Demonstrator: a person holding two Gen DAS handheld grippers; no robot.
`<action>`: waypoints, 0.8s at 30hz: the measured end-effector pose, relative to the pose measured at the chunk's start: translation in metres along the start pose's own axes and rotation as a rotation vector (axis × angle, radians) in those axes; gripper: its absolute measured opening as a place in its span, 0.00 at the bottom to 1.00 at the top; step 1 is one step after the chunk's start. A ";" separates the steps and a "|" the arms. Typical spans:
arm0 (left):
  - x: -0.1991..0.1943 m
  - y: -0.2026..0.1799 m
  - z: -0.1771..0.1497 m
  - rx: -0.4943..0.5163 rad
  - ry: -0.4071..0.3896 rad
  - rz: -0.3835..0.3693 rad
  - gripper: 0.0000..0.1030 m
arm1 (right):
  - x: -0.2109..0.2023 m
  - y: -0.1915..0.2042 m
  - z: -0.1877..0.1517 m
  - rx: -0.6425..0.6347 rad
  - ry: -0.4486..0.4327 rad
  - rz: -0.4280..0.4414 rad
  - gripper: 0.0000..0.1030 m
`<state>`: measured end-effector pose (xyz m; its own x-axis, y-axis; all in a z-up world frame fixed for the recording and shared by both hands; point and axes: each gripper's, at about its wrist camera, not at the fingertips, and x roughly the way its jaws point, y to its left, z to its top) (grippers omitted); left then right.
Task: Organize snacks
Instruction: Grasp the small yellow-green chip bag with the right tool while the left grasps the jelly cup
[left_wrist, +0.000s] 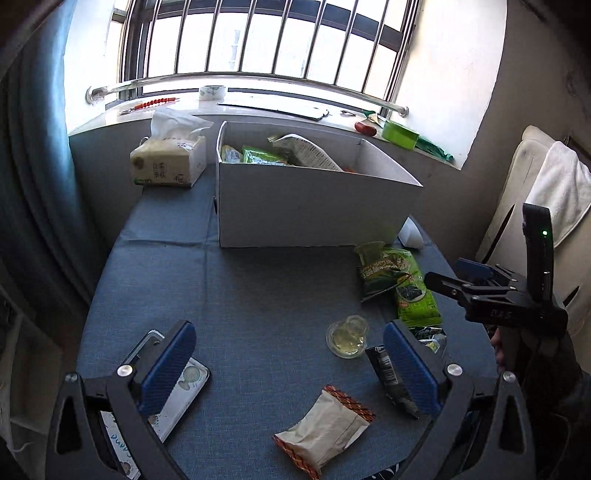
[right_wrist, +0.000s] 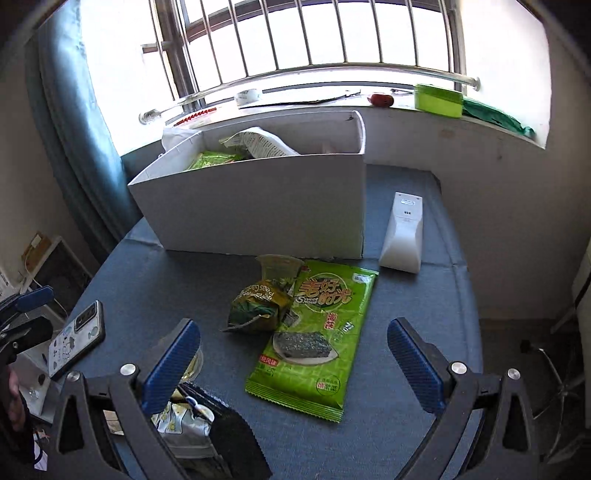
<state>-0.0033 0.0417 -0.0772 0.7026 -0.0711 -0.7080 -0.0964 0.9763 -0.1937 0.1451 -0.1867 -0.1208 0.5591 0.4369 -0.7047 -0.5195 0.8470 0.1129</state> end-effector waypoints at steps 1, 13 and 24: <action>0.001 0.000 0.000 0.003 0.005 0.004 1.00 | 0.008 0.005 0.001 -0.026 0.022 -0.007 1.00; 0.013 -0.002 -0.007 0.012 0.052 0.000 1.00 | 0.073 0.018 0.013 0.010 0.161 0.092 0.35; 0.042 -0.024 0.005 0.054 0.120 -0.055 1.00 | 0.011 -0.006 0.016 0.113 0.051 0.203 0.32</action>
<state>0.0316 0.0160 -0.0988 0.6164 -0.1455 -0.7739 -0.0201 0.9795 -0.2002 0.1646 -0.1819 -0.1176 0.4158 0.5883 -0.6935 -0.5404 0.7732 0.3319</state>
